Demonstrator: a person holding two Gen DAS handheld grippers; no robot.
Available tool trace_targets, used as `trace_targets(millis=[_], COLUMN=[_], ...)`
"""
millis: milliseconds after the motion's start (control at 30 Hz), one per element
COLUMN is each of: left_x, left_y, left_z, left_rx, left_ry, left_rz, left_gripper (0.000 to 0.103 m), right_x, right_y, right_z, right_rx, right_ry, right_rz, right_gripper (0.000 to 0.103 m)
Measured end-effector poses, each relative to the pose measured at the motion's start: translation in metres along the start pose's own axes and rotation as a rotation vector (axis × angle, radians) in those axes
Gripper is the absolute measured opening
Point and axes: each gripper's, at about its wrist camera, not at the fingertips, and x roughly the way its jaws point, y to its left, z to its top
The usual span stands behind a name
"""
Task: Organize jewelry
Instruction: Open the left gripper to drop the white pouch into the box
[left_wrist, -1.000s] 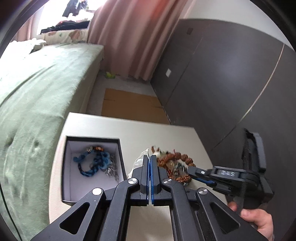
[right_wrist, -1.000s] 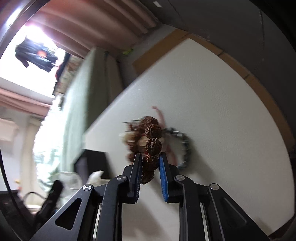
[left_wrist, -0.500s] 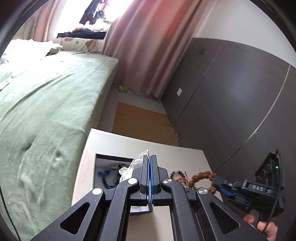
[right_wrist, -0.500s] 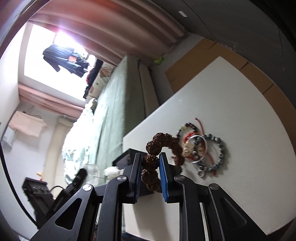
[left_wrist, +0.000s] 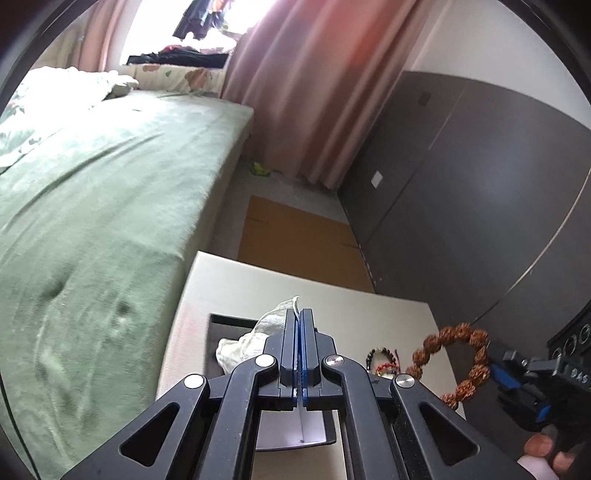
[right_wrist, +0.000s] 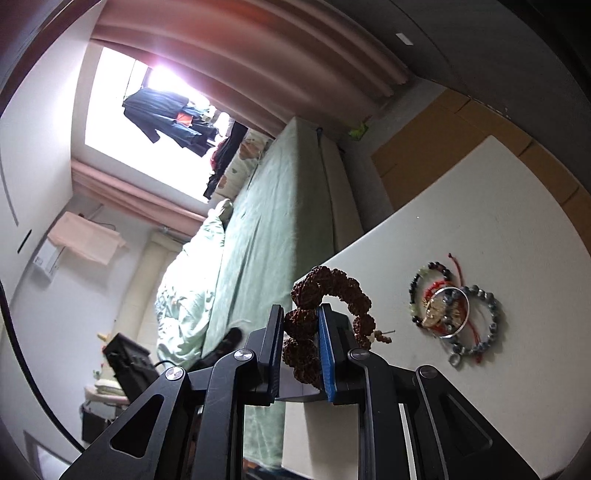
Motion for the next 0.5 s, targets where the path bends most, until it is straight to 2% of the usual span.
trace_targets(millis=[167,233,300,367,433,500], left_x=[0.030,0.037,0.039,0.034,0.022,0.013], left_y=[-0.011,-0.012,-0.011,-0.006,-0.002,0.005], left_z=[-0.007,-0.010,-0.011,-0.011,-0.009,-0.006], left_rx=[-0.001,0.000,-0.002,-0.026,-0.045,-0.055], left_ry=[0.144,0.186,0.207,0.188,0.137,0.112], left_rz=[-0.052,-0.066,-0.077,-0.088,-0.087,-0.082], left_gripper=[0.001,0.004,0.021,0.067,0.076,0.076], right_x=[0.005,0.007,0.009,0.010,0.012,0.014], right_y=[-0.002,-0.001,0.002,0.005,0.009,0.015], right_z=[0.002,0.002,0.001,-0.001,-0.004,-0.008], right_rx=[0.008,0.008,-0.001,-0.012,-0.025,-0.041], right_ry=[0.008,0.011,0.015,0.022,0.031,0.035], right_rz=[-0.013,-0.017,-0.016,-0.010,0.000,0.025], right_gripper=[0.020,0.020,0.020,0.020,0.020,0.020])
